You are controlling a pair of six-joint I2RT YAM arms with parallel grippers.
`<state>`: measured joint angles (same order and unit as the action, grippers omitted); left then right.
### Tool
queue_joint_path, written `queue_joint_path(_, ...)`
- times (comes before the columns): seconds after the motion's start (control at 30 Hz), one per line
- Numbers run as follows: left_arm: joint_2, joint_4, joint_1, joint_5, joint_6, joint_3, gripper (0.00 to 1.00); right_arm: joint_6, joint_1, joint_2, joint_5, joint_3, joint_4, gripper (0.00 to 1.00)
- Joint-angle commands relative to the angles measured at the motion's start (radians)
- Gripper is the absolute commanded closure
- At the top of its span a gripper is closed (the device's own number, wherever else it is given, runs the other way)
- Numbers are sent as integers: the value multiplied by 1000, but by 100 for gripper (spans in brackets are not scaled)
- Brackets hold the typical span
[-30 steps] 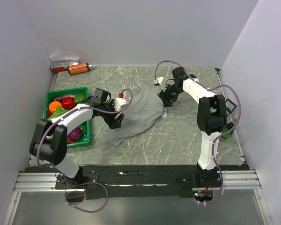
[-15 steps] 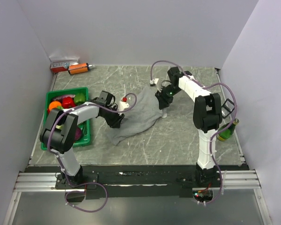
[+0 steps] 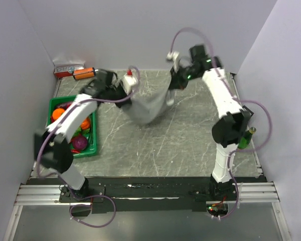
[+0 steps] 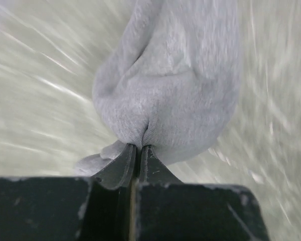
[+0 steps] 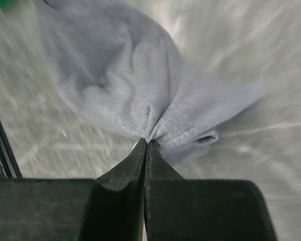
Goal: Remove the brooch from the garment
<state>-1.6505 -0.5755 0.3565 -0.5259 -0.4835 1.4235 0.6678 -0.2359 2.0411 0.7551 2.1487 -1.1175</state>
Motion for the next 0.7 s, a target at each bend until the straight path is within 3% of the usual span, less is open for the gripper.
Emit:
queue_joint_path(0.0,220,65,-24,-19,79,147,99,-164,9,-234,170,198,-104,100)
queue_joint_path(0.13,270,17,-33,3,63,235,99,-316,9,-410,196,117,4,100)
queue_joint_path(0.23,310,74,-44,10,57,230,99,-448,17,-482,190,53,145,100)
queue_joint_path(0.4,255,233,-50,14,75,228,96,-725,87,-440,176,-6,471,100)
queue_joint_path(0.43,226,238,-53,14,89,238,87,-775,101,-412,185,-3,504,100)
queue_joint_path(0.47,160,252,-57,48,153,245,69,-819,110,-377,191,25,530,100)
queue_joint_path(0.5,125,303,-68,75,201,245,45,-889,118,-287,182,46,538,100)
queue_joint_path(0.57,5,324,-82,113,311,261,33,-941,136,-181,138,135,509,98)
queue_joint_path(0.6,-30,322,-88,144,333,291,23,-980,141,-112,92,134,506,71)
queue_joint_path(0.67,-98,319,-88,181,411,317,19,-979,147,-79,-15,78,490,48)
